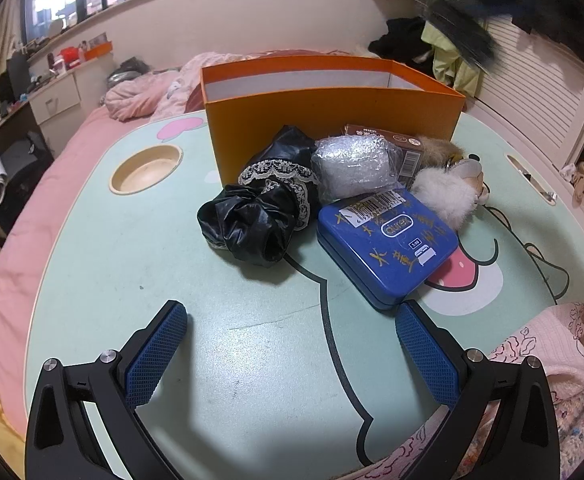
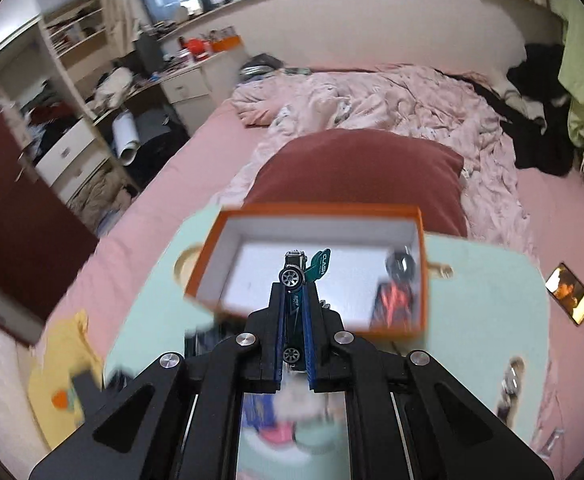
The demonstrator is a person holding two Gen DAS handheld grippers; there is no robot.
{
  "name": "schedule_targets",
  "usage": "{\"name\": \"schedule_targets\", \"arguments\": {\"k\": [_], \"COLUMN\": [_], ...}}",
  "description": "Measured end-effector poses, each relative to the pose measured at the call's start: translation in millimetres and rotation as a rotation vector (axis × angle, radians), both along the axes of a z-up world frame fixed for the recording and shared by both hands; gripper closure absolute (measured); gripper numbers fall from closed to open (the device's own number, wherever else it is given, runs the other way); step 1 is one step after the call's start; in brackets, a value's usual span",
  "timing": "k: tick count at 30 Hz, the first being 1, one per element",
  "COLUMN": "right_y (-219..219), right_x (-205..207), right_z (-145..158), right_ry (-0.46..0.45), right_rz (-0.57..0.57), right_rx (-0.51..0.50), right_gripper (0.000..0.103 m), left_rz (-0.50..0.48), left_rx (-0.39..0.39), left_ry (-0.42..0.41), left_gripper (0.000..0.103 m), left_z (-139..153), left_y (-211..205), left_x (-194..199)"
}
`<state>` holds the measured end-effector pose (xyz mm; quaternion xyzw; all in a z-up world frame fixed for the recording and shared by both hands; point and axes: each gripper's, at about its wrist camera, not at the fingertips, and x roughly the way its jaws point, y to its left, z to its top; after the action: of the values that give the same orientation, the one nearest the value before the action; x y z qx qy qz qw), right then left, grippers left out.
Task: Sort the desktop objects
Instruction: 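Carry the toy car out, set it beside the keychain figure, open right gripper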
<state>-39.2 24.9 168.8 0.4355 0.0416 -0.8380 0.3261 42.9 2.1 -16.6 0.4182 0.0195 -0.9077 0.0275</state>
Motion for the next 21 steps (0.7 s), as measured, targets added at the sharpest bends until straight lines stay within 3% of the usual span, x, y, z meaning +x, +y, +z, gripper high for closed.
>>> {"name": "schedule_targets", "arguments": {"k": [4, 9, 13, 17, 19, 21], "right_y": [33.9, 54.4, 43.0, 50.9, 50.5, 48.8], "right_x": [26.1, 12.5, 2.0, 19.9, 39.8, 62.0], "right_z": [-40.4, -92.9, -98.2, -81.5, -80.7, -89.5], "right_ry": [-0.032, -0.14, -0.139, -0.011, 0.053, 0.113], "right_rz": [-0.034, -0.103, -0.09, -0.148, -0.126, -0.105], "right_rx": [0.05, 0.046, -0.032, -0.1, -0.078, -0.014], "right_gripper": [0.094, 0.094, 0.09, 0.066, 0.042, 0.04], "left_rz": [0.0, -0.001, -0.001, -0.001, -0.001, -0.001], "left_rx": [0.0, 0.0, 0.001, 0.0, 0.0, 0.0], "left_ry": [0.0, 0.001, 0.002, 0.001, 0.002, 0.002], "left_gripper": [0.0, 0.0, 0.0, 0.0, 0.0, 0.0], "left_z": [-0.1, -0.2, -0.2, -0.2, -0.5, -0.4], "left_y": [-0.5, -1.2, -1.7, -1.8, -1.8, -2.2], "left_x": [0.1, 0.3, 0.5, 0.5, 0.4, 0.6]}}
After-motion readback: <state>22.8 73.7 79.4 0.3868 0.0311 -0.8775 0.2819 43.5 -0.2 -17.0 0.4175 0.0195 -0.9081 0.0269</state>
